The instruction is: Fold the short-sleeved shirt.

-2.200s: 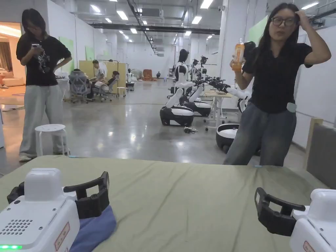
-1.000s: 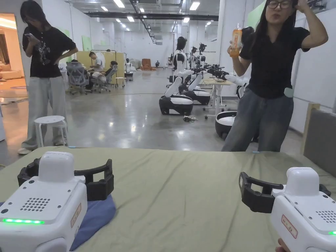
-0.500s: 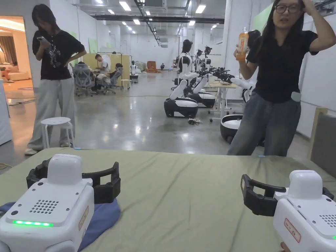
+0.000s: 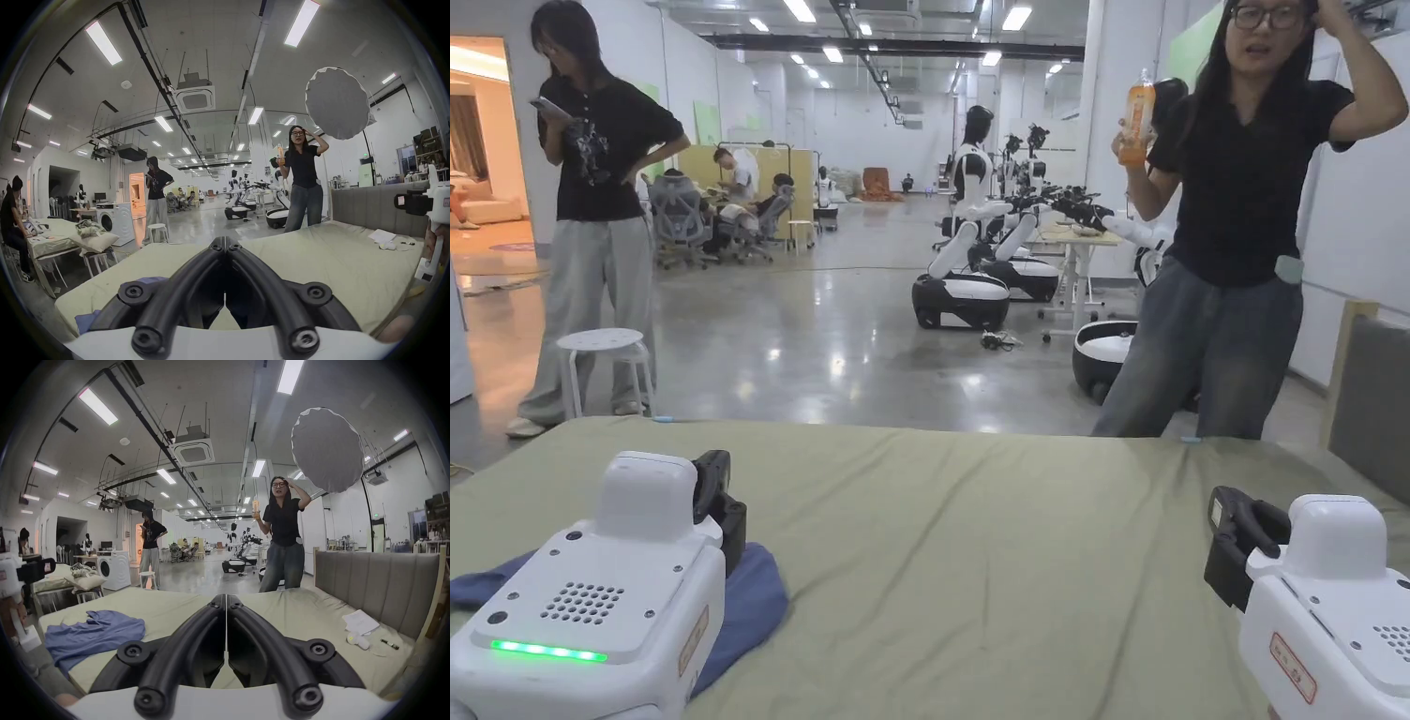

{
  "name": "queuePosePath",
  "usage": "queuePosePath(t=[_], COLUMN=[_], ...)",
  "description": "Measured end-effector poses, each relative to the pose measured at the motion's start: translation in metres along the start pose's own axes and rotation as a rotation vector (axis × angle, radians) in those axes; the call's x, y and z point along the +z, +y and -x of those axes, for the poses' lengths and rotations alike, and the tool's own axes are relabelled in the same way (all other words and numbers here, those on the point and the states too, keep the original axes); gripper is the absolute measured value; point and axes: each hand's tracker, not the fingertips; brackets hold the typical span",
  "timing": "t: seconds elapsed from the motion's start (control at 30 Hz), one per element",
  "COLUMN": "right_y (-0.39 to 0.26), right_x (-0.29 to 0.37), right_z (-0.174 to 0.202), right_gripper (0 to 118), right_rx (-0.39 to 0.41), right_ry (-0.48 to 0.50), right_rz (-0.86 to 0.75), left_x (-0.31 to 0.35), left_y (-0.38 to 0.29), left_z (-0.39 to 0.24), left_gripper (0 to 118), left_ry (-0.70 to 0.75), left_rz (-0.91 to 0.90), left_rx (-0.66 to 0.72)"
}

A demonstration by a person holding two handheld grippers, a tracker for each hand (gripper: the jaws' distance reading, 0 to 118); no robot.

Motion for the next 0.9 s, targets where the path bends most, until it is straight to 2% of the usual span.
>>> queuePosePath(t=[0.07, 0.2, 0.3, 0.63, 0.73, 0.9], right_y=[0.001, 0.005, 0.005, 0.002, -0.003, -0.006], right_x=[0.001, -0.001, -0.009, -0.045, -0.050, -0.060], right_z=[0.001, 0.004, 0.017, 0.113, 0.133, 0.142], right_gripper=[3, 3, 3, 3, 3, 3], right_rx=[0.012, -0.024, -0.025, -0.073, -0.072, -0.047], right_ry=[-0.002, 0.015, 0.059, 0.388, 0.437, 0.450], right_rz=[-0.001, 0.004, 0.004, 0.040, 0.043, 0.044], left_x=[0.001, 0.009, 0.021, 0.105, 0.119, 0.107], left_y=[-0.001, 0.003, 0.006, 0.001, -0.006, -0.013], left_z=[0.000, 0.013, 0.029, 0.112, 0.132, 0.143], left_gripper=[0, 0, 0, 0, 0, 0], left_ry=[0.007, 0.015, 0.055, 0.333, 0.384, 0.394], left_rz=[-0.002, 0.011, 0.022, 0.081, 0.106, 0.137], left_rx=[-0.004, 0.015, -0.001, -0.041, -0.019, -0.014])
